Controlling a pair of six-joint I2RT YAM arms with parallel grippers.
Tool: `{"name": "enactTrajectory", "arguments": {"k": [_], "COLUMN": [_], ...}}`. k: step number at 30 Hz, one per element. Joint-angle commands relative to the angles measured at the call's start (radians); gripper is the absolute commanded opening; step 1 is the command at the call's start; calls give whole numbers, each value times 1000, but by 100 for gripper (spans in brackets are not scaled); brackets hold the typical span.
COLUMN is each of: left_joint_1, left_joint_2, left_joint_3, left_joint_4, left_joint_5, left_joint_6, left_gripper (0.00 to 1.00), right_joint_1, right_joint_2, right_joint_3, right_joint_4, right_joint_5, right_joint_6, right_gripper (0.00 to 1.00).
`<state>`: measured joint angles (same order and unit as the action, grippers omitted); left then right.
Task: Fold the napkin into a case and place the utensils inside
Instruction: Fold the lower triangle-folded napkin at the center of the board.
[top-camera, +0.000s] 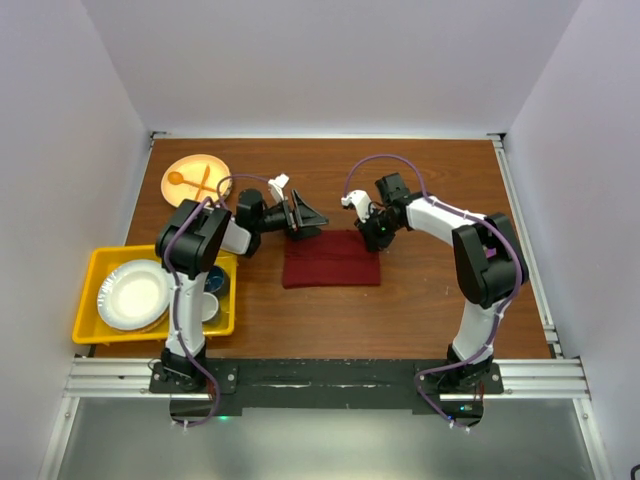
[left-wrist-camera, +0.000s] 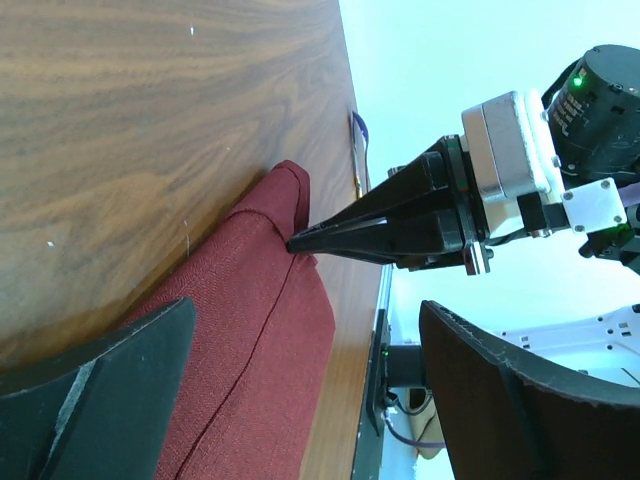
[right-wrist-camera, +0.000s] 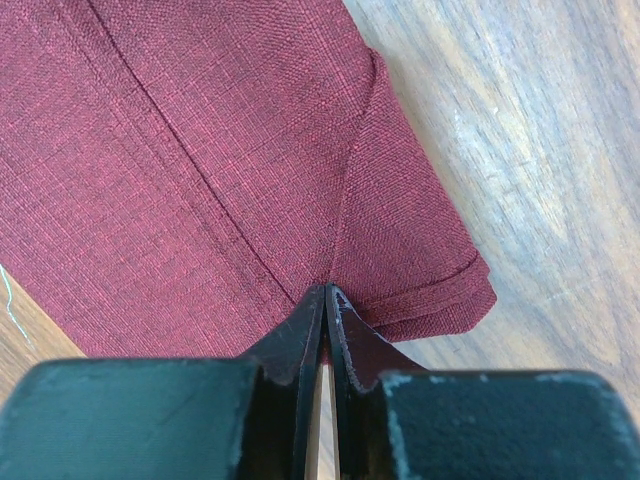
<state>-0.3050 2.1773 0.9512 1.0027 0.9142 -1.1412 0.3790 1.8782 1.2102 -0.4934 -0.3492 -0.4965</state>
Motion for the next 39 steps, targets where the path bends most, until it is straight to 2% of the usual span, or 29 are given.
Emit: {"name": "enactTrajectory", "arguments": {"k": [1, 8, 9, 11, 14, 15, 17, 18, 21, 24, 31, 35, 39], "left_joint_1": [21, 17, 17, 1, -45, -58, -103, -118, -166, -184, -215, -230, -241], "left_joint_2": [29, -148, -166, -172, -169, -160, -145, -123, -74, -27, 44, 67, 94], "left_joint_3": [27, 141, 146, 141, 138, 135, 126, 130, 147, 153, 237, 274, 330], "left_joint_4": [-177, -458, -526, -533, -515, -448, -363, -308, -219, -141, -130, -174, -272], "left_joint_5": [-35, -35, -50, -61, -81, -81, -81, -87, -106, -130, -163, -198, -213], "left_joint_6": [127, 351, 363, 357, 309, 279, 183, 161, 81, 3, -26, -15, 17], "left_gripper": [100, 100, 100, 97, 72, 55, 33, 17, 5, 5, 6, 10, 8], "right_joint_1": [-6, -5, -6, -6, -6, -6, -5, -6, -6, -5, -6, -5, -5], "right_joint_2": [68, 49, 44, 29, 4, -2, -8, -17, -36, -47, -41, -39, -37], "right_joint_3": [-18, -34, -40, -60, -101, -109, -123, -126, -144, -156, -161, -158, -161], "right_joint_4": [-27, -11, -7, 13, 59, 67, 85, 88, 105, 116, 134, 131, 128], "right_joint_5": [95, 88, 87, 76, 67, 65, 64, 59, 50, 44, 18, 12, 12], "right_joint_6": [-16, -14, -14, -11, -7, -7, -7, -8, -17, -36, -34, -33, -27], "right_gripper": [9, 9, 9, 9, 9, 9, 9, 9, 9, 9, 9, 10, 10]}}
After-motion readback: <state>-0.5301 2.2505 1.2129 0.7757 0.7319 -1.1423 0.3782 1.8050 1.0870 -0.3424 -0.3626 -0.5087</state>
